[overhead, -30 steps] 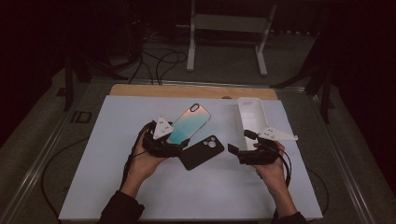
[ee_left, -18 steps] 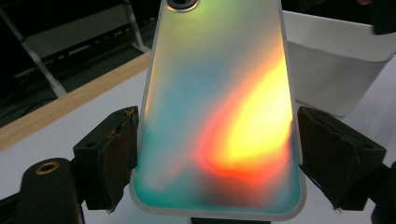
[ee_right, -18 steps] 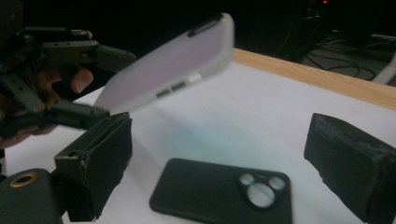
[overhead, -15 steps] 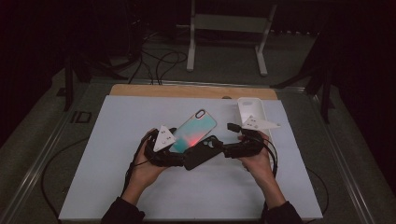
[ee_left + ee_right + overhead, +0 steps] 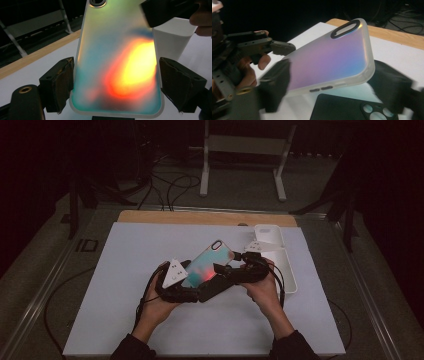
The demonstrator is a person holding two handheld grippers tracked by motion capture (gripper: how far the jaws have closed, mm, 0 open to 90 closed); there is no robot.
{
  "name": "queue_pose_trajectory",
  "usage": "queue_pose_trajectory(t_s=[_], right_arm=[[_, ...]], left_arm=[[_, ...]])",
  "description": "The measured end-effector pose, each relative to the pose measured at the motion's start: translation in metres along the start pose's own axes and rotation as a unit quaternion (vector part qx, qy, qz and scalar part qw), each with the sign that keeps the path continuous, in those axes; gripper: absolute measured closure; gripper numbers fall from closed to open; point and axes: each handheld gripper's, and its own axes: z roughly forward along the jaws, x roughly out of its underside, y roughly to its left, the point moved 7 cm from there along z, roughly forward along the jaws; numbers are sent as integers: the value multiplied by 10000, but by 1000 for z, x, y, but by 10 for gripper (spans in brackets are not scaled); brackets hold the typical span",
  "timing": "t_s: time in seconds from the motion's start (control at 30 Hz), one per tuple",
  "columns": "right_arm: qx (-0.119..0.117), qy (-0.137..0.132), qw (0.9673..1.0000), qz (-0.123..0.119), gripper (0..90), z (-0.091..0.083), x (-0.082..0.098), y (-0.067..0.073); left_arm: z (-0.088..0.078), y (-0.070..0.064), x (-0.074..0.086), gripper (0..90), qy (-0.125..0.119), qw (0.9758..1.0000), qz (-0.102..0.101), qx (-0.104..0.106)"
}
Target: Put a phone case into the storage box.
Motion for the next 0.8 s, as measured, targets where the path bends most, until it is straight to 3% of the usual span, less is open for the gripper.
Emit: queue_pose_trajectory(t_s=[0.2,0.33,0.5,0.8], right_arm=[[-119,48,9997,222,465,1,0,3],[-8,69,9997,230,518,2,0,2],[-196,43,9985,512,604,1,0,3],[-450,-28,9983,367,796,5,-4,17]], left_arm=[[3,-3,0,170,0,10000,-52,52],[6,-5,3,170,119,9999,13,-20],[10,-7,4,170,143,9999,-11,-31],[15,-10,7,171,287,9996,-15,-25]])
